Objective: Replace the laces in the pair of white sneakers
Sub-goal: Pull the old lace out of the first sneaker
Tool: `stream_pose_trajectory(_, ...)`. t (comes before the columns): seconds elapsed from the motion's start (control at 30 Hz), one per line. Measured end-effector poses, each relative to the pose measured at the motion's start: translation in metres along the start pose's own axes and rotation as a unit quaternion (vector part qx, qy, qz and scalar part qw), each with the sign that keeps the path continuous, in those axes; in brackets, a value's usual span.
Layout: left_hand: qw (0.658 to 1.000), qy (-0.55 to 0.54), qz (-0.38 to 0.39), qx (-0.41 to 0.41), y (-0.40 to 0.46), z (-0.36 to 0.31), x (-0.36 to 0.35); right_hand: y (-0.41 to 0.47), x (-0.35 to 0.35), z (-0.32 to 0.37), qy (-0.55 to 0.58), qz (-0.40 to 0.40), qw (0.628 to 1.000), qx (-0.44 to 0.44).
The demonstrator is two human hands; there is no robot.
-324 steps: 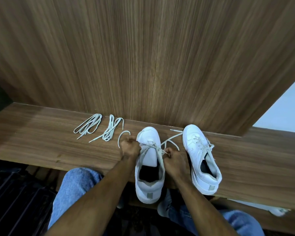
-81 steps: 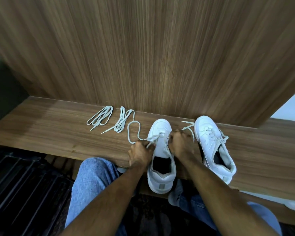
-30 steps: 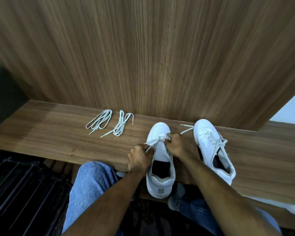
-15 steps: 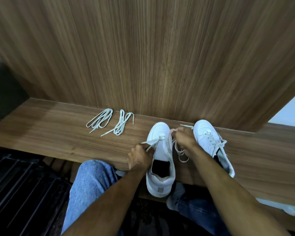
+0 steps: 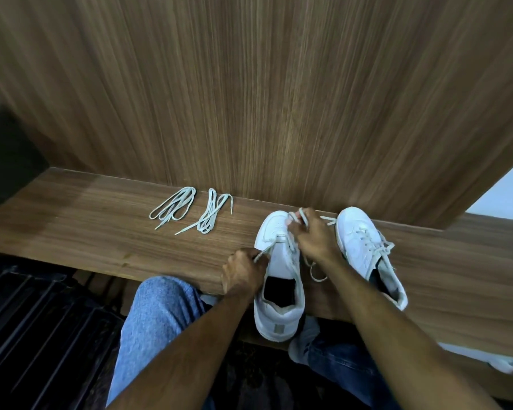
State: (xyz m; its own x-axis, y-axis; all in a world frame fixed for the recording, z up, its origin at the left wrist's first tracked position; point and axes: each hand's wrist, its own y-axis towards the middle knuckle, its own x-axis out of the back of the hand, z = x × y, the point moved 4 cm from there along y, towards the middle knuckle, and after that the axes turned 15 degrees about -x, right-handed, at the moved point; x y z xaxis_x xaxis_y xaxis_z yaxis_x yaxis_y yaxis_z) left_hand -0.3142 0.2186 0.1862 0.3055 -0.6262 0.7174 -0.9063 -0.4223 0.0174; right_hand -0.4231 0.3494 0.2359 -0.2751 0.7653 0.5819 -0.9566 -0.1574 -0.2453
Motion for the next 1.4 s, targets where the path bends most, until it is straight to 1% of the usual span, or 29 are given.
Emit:
stream_pose_trajectory(0.07, 1.0, -0.004, 0.0, -0.004, 0.001, 0.0, 0.0, -0.001, -0.013, -0.011, -0.074, 0.007, 0.997, -0.001)
stream_pose_trajectory(0.13, 1.0, 0.0, -0.001, -0.006, 0.001, 0.0, 0.0, -0.002, -0.018, -0.018, -0.118, 0.006, 0.993, -0.017)
stream_pose_trajectory(0.27, 1.0, 0.006, -0.002, -0.012, 0.001, -0.001, 0.001, -0.003, -0.017, -0.028, -0.087, -0.01, 0.994, -0.062)
stream_pose_trajectory(0.4, 1.0, 0.005, 0.001, -0.01, 0.0, -0.001, 0.0, -0.012, -0.005, -0.02, -0.189, -0.043, 0.98, -0.056)
stream_pose_trajectory(0.43, 1.0, 0.003, 0.001, -0.005, 0.0, -0.001, 0.0, -0.012, -0.004, -0.018, -0.195, -0.04, 0.978, -0.058)
stream_pose_trajectory(0.47, 1.0, 0.0, 0.0, -0.002, 0.0, -0.001, 0.0, -0.012, -0.003, -0.015, -0.18, -0.039, 0.981, -0.058)
stream_pose_trajectory(0.5, 1.0, -0.002, -0.001, -0.001, -0.001, -0.001, 0.0, -0.011, -0.002, -0.013, -0.142, -0.027, 0.987, -0.067)
stream_pose_trajectory(0.53, 1.0, -0.001, -0.003, -0.002, 0.0, -0.001, 0.0, -0.008, 0.002, -0.011, -0.087, -0.022, 0.994, -0.064)
stream_pose_trajectory(0.6, 1.0, 0.001, -0.005, -0.002, -0.001, -0.002, 0.001, -0.005, 0.022, 0.0, 0.04, -0.036, 0.997, -0.058)
stream_pose_trajectory(0.67, 1.0, -0.001, -0.008, -0.003, 0.0, -0.002, 0.0, -0.004, 0.052, 0.013, 0.166, -0.064, 0.983, -0.045)
stream_pose_trajectory(0.7, 1.0, -0.002, -0.009, -0.001, 0.0, -0.001, 0.001, -0.004, 0.066, 0.02, 0.202, -0.075, 0.976, -0.033)
stream_pose_trajectory(0.77, 1.0, -0.006, -0.01, 0.005, 0.0, -0.002, 0.0, 0.003, 0.08, 0.021, 0.203, -0.074, 0.976, -0.023)
stream_pose_trajectory(0.83, 1.0, -0.011, -0.011, 0.006, -0.001, -0.002, 0.0, 0.011, 0.072, 0.01, 0.127, -0.054, 0.99, -0.036)
stream_pose_trajectory(0.9, 1.0, -0.013, -0.012, 0.002, -0.001, -0.002, 0.0, 0.019, 0.051, -0.014, -0.009, -0.023, 0.999, -0.046)
stream_pose_trajectory(0.93, 1.0, -0.015, -0.011, 0.0, -0.001, -0.002, 0.001, 0.018, 0.038, -0.025, -0.092, 0.01, 0.995, -0.049)
stream_pose_trajectory(1.0, 1.0, -0.02, -0.009, 0.001, -0.001, -0.002, 0.001, 0.014, 0.011, -0.05, -0.256, 0.056, 0.964, -0.049)
stream_pose_trajectory(1.07, 1.0, -0.021, -0.009, 0.004, 0.0, -0.001, 0.001, 0.01, -0.007, -0.071, -0.394, 0.063, 0.915, -0.055)
stream_pose_trajectory(1.1, 1.0, -0.019, -0.01, 0.005, -0.001, -0.001, 0.001, 0.01, -0.013, -0.081, -0.446, 0.065, 0.891, -0.052)
stream_pose_trajectory(1.13, 1.0, -0.016, -0.011, 0.004, -0.001, -0.001, 0.001, 0.009, -0.018, -0.089, -0.467, 0.069, 0.881, -0.045)
stream_pose_trajectory(1.2, 1.0, -0.007, -0.012, 0.001, 0.0, -0.002, 0.0, 0.004, -0.024, -0.094, -0.453, 0.056, 0.889, -0.021)
stream_pose_trajectory(1.23, 1.0, 0.0, -0.013, 0.001, 0.0, -0.002, 0.0, 0.0, -0.025, -0.092, -0.451, 0.027, 0.892, 0.005)
stream_pose_trajectory(1.3, 1.0, 0.015, -0.017, -0.002, 0.0, -0.003, -0.001, -0.011, -0.023, -0.085, -0.472, -0.046, 0.879, 0.055)
stream_pose_trajectory(1.33, 1.0, 0.021, -0.018, -0.005, 0.0, -0.003, -0.001, -0.018, -0.022, -0.083, -0.48, -0.069, 0.872, 0.066)
stream_pose_trajectory(1.4, 0.999, 0.033, -0.018, -0.013, 0.0, -0.006, 0.001, -0.027, -0.022, -0.082, -0.498, -0.071, 0.862, 0.071)
